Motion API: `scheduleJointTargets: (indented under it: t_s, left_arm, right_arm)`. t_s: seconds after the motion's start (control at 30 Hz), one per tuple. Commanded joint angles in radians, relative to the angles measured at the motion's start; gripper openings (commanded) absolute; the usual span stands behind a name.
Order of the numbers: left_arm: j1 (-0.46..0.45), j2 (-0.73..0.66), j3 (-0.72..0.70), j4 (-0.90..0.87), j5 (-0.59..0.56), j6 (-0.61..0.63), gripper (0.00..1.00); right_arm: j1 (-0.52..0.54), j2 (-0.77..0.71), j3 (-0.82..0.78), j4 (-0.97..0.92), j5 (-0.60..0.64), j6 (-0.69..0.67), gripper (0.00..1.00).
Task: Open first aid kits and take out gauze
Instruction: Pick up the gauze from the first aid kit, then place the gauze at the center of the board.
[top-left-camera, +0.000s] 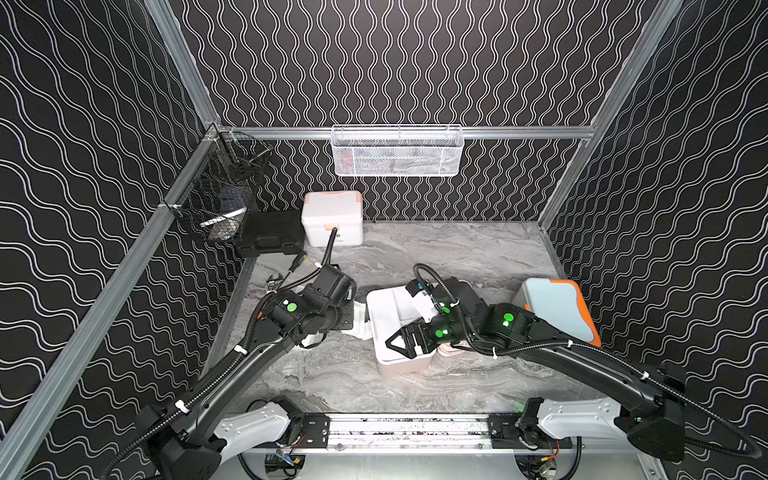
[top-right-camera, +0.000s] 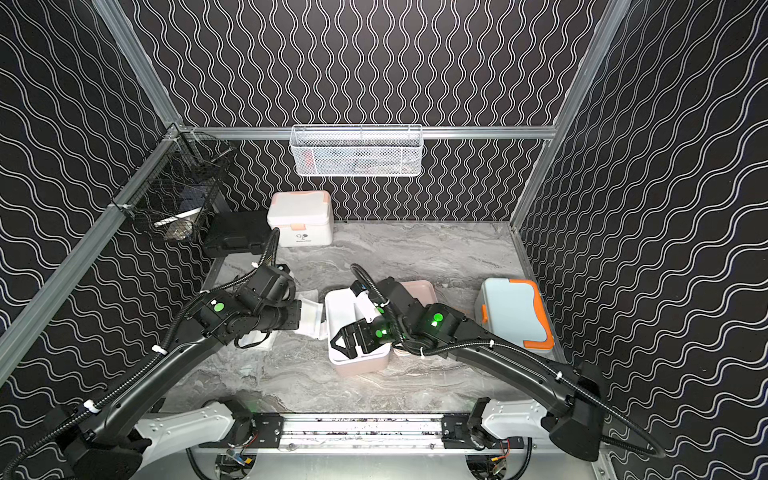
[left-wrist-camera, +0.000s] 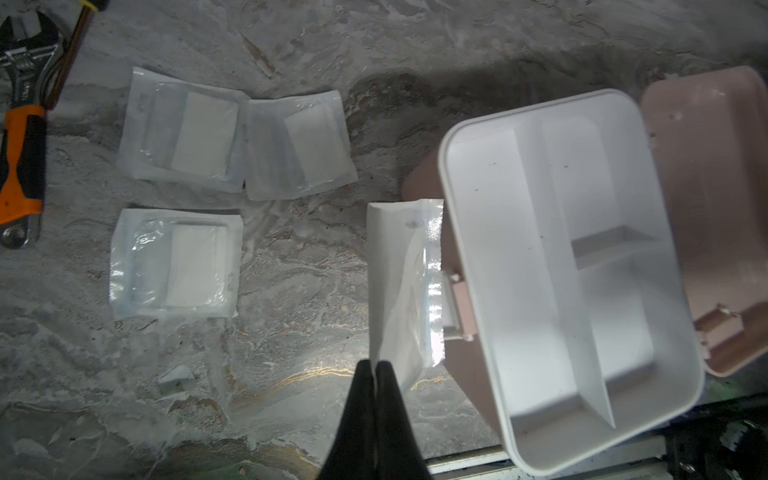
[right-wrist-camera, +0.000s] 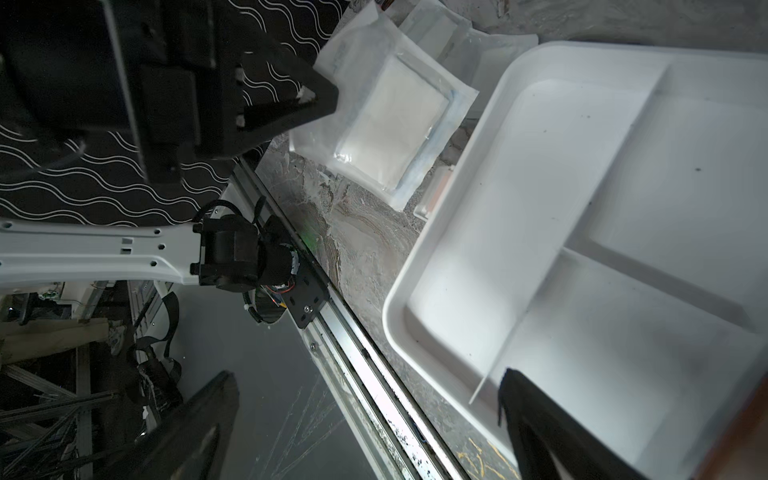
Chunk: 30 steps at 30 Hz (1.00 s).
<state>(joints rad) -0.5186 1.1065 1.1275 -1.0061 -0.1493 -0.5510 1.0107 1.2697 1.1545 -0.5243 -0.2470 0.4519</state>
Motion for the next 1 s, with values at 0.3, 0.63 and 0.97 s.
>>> scheduleJointTargets:
  t_s: [0.3, 0.63, 0.97]
  left_arm:
    - [0.123, 0.154, -0.095, 0.035, 0.016, 0.091, 0.0]
    - [0.128, 0.322, -0.121, 0.103, -0.065, 0.081, 0.0]
    - [0.14, 0.373, -0.13, 0.108, -0.151, 0.072, 0.0]
  right_arm:
    - [0.011, 0.105, 0.056, -0.006, 0.066, 0.018, 1.0]
    - [0.011, 0.092, 0.041, -0.024, 0.074, 0.012, 1.0]
    - [0.011, 0.086, 0.024, -0.02, 0.075, 0.013, 1.0]
